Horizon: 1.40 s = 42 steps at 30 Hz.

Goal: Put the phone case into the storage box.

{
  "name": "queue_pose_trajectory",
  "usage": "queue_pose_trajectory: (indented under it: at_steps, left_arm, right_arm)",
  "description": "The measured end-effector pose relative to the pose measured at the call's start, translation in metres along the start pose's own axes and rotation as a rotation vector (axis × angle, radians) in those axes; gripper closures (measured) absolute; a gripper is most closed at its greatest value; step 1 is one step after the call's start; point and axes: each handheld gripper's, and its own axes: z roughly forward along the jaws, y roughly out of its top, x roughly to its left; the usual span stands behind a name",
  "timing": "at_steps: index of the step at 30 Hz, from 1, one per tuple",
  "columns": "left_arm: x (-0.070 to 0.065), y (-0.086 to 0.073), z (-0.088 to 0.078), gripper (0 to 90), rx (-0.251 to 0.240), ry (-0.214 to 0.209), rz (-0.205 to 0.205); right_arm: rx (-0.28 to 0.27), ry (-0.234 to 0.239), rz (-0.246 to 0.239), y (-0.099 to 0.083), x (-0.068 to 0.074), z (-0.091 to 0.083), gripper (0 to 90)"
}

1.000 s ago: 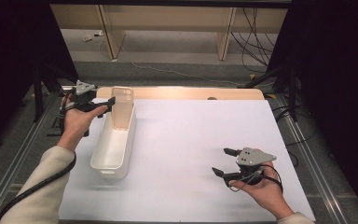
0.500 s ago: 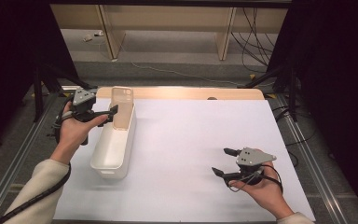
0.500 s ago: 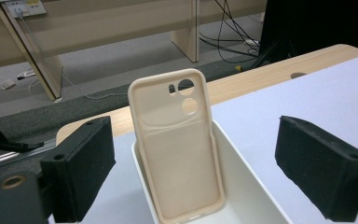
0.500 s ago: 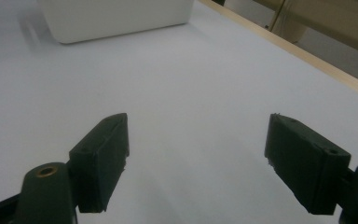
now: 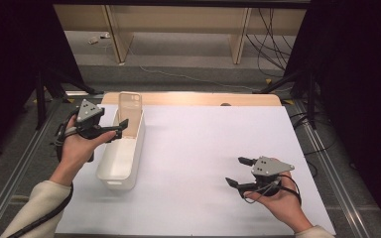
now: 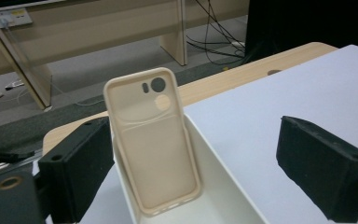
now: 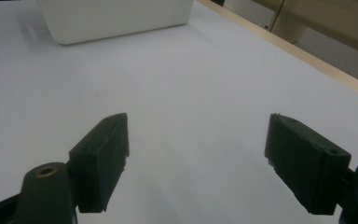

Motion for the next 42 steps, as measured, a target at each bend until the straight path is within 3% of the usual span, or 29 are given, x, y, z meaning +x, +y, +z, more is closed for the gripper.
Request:
queue_pose_trajectory:
  at_steps: [5, 24, 42]
  left_arm:
    - [-0.008, -0.005, -0.004, 10.4, -0.005, -0.028, -0.008]
    - [-0.038, -0.02, -0.012, 10.9, -0.013, -0.136, 0.042]
    - [-0.052, -0.03, -0.019, 10.6, -0.031, -0.183, 0.064]
  right_arm:
    - [0.0, 0.0, 0.0, 0.0, 0.0, 0.0, 23.1]
    - [0.0, 0.0, -0.001, 0.0, 0.0, 0.0, 23.1]
    - [-0.002, -0.002, -0.002, 0.0, 0.0, 0.0, 23.1]
